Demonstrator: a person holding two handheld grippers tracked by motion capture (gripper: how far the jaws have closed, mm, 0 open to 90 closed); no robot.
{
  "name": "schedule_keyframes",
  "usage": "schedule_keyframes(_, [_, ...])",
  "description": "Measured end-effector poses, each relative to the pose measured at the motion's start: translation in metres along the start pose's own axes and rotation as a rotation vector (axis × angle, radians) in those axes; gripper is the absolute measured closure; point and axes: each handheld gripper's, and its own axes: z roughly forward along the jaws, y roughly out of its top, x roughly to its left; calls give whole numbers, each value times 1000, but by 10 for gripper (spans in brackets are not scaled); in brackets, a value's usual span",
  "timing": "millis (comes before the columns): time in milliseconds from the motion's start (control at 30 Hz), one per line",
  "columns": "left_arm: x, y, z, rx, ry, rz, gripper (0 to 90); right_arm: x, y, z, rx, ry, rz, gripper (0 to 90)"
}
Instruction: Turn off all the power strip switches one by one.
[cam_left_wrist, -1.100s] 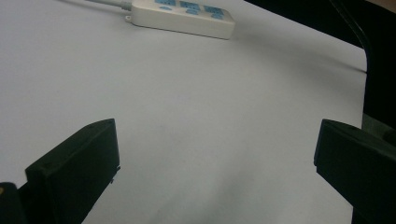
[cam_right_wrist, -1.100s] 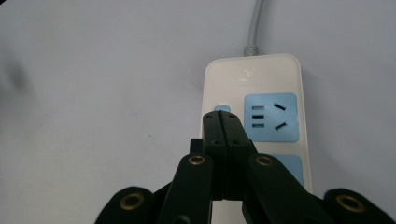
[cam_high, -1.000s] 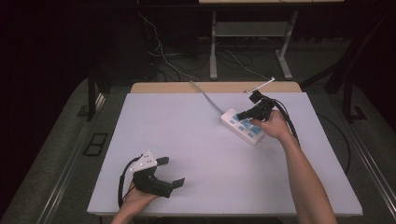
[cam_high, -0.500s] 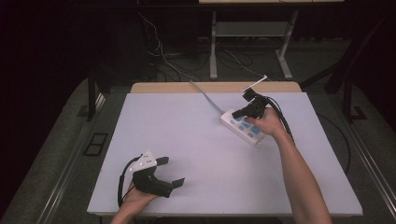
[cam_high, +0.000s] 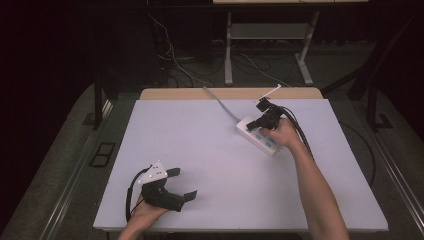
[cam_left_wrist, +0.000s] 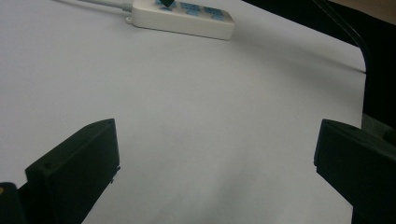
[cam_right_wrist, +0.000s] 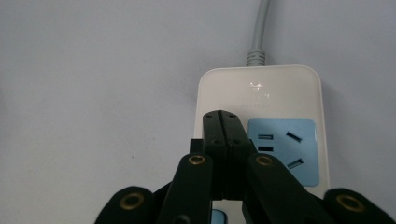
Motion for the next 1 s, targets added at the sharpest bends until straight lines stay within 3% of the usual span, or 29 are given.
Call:
schedule_keyframes(433, [-1, 0, 2, 9, -4, 13, 0, 5, 0, 4, 3, -34, -31, 900])
schedule_keyframes(1000, [-2, 0, 5, 19, -2, 20, 0, 3, -3, 5, -10, -22, 2, 900])
